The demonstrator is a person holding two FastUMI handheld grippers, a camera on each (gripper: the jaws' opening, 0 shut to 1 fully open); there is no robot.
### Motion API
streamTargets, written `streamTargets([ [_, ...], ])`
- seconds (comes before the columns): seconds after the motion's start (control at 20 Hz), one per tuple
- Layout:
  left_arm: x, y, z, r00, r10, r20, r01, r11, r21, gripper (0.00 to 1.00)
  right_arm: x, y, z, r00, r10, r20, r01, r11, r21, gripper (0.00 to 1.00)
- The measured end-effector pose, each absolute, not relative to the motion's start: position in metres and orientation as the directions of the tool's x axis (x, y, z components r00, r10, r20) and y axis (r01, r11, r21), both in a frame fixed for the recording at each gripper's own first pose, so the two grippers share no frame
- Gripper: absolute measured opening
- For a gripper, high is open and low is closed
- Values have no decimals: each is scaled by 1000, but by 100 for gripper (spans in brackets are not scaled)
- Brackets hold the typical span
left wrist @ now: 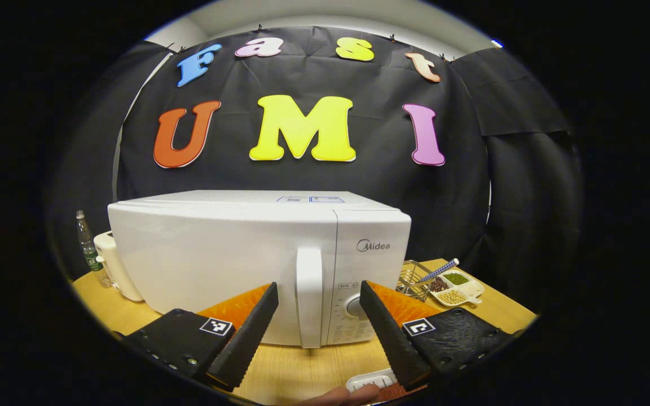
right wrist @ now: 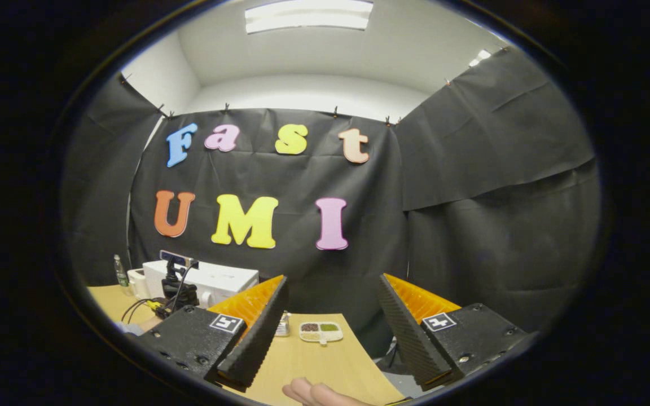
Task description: Open the microwave oven with the left hand, put the food in, and close the microwave oven.
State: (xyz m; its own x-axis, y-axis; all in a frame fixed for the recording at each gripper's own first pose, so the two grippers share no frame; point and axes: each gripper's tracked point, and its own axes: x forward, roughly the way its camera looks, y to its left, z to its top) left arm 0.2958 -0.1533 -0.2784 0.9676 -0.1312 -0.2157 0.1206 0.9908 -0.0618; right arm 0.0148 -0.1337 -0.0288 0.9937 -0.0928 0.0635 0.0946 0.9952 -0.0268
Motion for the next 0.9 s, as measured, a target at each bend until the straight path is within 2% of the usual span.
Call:
streamTargets([
  [0.05,298,-154,-285,966,-133,-222,121,991,-65,93,16,-138,-32,994,-95,58,97,995,-24,100],
  [0.1,305,-154,-290,964,-141,-225,128,989,-75,77,17,-142,-35,994,-98,54,99,995,-19,100],
  [0.15,307,-155,-296,962,-145,-231,128,988,-87,79,19,-145,-38,994,-100,51,101,995,-12,100],
  [0.2,307,-152,-293,968,-129,-216,114,990,-81,59,20,-147,-42,994,-99,45,99,995,-8,100],
  [0.25,309,-149,-293,973,-117,-198,106,992,-65,52,22,-147,-47,995,-97,36,97,995,-5,100],
  [0.3,309,-148,-296,972,-113,-208,105,993,-52,43,23,-147,-50,995,-93,26,94,996,-3,92],
  [0.35,307,-148,-299,970,-104,-219,98,994,-38,24,24,-146,-54,996,-92,15,92,996,-3,92],
  [0.4,306,-149,-301,971,-98,-217,96,995,-23,33,24,-146,-57,996,-89,4,89,996,-3,92],
  [0.55,306,-148,-303,968,-95,-234,91,996,-25,14,23,-141,-60,997,-76,-19,76,997,-6,92],
  [0.65,303,-150,-304,957,-131,-259,115,990,-78,14,20,-143,-58,997,-80,-15,80,997,-15,92],
  [0.85,302,-148,-302,958,-131,-254,118,991,-63,14,14,-140,-53,997,-81,4,81,996,-21,92],
  [0.9,301,-148,-303,958,-131,-256,118,991,-66,3,13,-139,-53,997,-79,4,79,997,-18,92],
])
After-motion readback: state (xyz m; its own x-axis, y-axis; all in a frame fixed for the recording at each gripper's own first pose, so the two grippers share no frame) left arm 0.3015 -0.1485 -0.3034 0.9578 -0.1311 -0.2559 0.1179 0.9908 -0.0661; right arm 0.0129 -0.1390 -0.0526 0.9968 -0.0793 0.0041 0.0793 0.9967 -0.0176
